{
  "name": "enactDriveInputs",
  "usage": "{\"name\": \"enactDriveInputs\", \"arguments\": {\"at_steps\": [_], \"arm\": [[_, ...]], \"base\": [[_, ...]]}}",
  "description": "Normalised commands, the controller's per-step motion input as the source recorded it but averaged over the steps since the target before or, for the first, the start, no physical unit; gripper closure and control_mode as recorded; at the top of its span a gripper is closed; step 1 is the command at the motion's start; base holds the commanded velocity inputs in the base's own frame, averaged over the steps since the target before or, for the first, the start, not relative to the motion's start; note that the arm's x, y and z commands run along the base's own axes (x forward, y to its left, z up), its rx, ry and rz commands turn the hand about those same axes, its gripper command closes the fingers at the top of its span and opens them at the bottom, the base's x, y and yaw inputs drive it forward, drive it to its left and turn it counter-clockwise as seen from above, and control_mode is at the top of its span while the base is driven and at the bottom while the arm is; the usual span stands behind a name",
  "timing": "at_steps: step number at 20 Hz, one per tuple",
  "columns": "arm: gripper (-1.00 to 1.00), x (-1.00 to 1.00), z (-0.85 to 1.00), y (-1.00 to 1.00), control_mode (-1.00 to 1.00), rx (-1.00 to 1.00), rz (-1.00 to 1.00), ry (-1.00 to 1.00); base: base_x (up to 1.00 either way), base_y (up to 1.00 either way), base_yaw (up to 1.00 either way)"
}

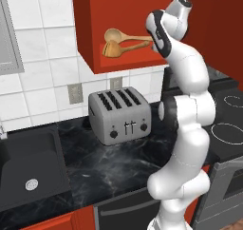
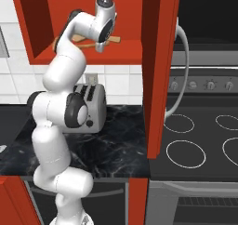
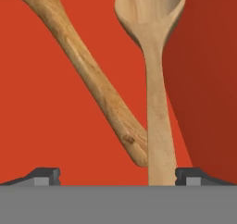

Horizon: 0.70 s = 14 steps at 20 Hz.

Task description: Organize the utensils by type. Pick up the wooden spoons from the counter and place them in the open cabinet. Then pick up the metallic utensils from the counter and place them in the open drawer.

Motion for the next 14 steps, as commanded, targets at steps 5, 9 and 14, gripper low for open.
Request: {"name": "enactDriveInputs", "arguments": {"at_steps": [5,9,14], "arm": [[-1.00,-0.65,0.06,0.00,-1.00,0.00,0.00,-0.12],[-1.00,-0.74,0.05,-0.01,-1.00,0.02,0.00,-0.16],[-1.00,-0.85,0.01,-0.02,-1.00,0.14,-0.14,-0.03]], "base": [[0.00,0.00,0.00],[0.00,0.00,0.00],[0.00,0.00,0.00]]}}
